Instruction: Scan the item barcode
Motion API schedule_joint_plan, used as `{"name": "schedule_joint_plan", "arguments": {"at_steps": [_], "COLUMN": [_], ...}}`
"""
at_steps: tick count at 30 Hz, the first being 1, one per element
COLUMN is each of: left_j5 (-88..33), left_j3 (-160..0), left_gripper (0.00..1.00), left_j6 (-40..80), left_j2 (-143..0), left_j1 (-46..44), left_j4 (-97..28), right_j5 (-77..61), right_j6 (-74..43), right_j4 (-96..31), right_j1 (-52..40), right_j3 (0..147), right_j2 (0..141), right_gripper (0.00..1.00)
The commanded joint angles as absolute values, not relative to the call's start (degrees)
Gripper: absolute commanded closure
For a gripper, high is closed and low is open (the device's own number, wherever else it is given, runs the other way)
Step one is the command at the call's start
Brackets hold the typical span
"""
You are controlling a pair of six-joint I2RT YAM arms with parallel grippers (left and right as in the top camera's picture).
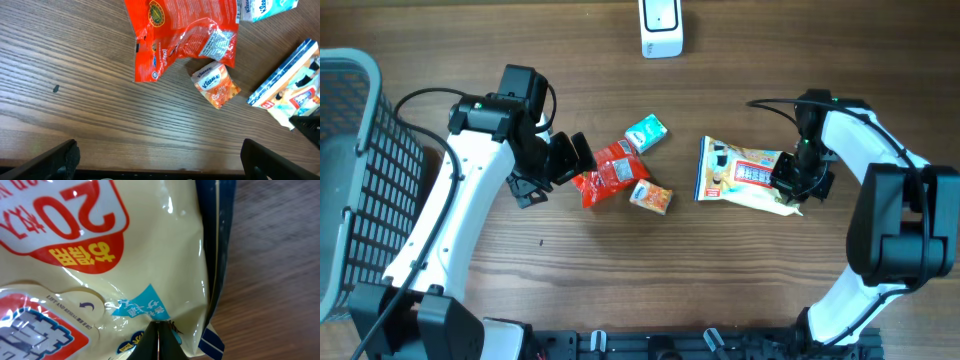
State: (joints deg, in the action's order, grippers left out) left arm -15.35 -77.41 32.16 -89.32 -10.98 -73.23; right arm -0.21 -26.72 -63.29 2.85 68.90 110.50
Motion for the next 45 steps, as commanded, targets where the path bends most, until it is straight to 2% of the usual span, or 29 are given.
{"name": "schedule_joint_plan", "arguments": {"at_steps": [1, 3, 6, 7, 8, 10, 15, 20, 24, 25, 27, 31, 33, 38, 40, 45], "left_j5": [-15.6, -15.6, -15.6, -15.6, -15.6, -15.6, -15.6, -15.6, -15.6, -15.6, -15.6, -15.6, -15.6, -15.6, -15.6, -15.6], "left_j3": [-77.4, -77.4, -77.4, -77.4, -77.4, -77.4, -77.4, -77.4, -77.4, -77.4, -77.4, -77.4, -77.4, -77.4, -77.4, -77.4], "left_gripper": [0.00, 0.00, 0.00, 0.00, 0.00, 0.00, 0.00, 0.00, 0.00, 0.00, 0.00, 0.00, 0.00, 0.00, 0.00, 0.00], "left_j6": [31.3, 31.3, 31.3, 31.3, 31.3, 31.3, 31.3, 31.3, 31.3, 31.3, 31.3, 31.3, 31.3, 31.3, 31.3, 31.3], "left_j2": [-89.4, -89.4, -89.4, -89.4, -89.4, -89.4, -89.4, -89.4, -89.4, -89.4, -89.4, -89.4, -89.4, -89.4, -89.4, -89.4], "left_j1": [-11.1, -11.1, -11.1, -11.1, -11.1, -11.1, -11.1, -11.1, -11.1, -11.1, -11.1, -11.1, -11.1, -11.1, -11.1, -11.1], "left_j4": [-73.2, -73.2, -73.2, -73.2, -73.2, -73.2, -73.2, -73.2, -73.2, -73.2, -73.2, -73.2, -73.2, -73.2, -73.2, -73.2], "right_j5": [8.0, 6.3, -22.5, -24.7, -22.1, -12.1, -11.6, -12.5, -15.3, -9.2, -1.9, 2.9, 5.9, 0.7, -6.2, -6.5], "right_j6": [-30.3, -28.4, -8.3, -7.7, -9.0, -20.8, -25.4, -23.4, -14.8, -13.5, -15.3, -18.4, -21.4, -20.4, -17.8, -19.9], "right_j4": [-69.5, -74.8, -73.8, -70.9, -67.0, -59.7, -49.3, -43.2, -53.6, -64.7, -75.2, -83.0, -82.6, -78.3, -74.8, -68.0], "right_j1": [5.0, 4.9, 3.0, 1.0, -1.5, -7.4, -14.7, -17.3, -17.2, -17.0, -15.7, -9.9, -5.0, 10.2, 12.3, 11.5], "right_j3": [72.3, 78.3, 81.6, 81.0, 79.7, 74.5, 70.0, 70.6, 85.9, 97.3, 104.5, 100.6, 97.3, 85.0, 81.0, 70.1], "right_j2": [111.5, 111.5, 111.5, 111.5, 111.5, 111.5, 112.8, 114.7, 114.8, 114.8, 114.7, 114.7, 114.7, 114.7, 114.7, 114.7], "right_gripper": [0.96, 0.96, 0.95, 0.95, 0.95, 0.94, 0.91, 0.89, 0.88, 0.88, 0.91, 0.96, 0.96, 0.96, 0.96, 0.96]}}
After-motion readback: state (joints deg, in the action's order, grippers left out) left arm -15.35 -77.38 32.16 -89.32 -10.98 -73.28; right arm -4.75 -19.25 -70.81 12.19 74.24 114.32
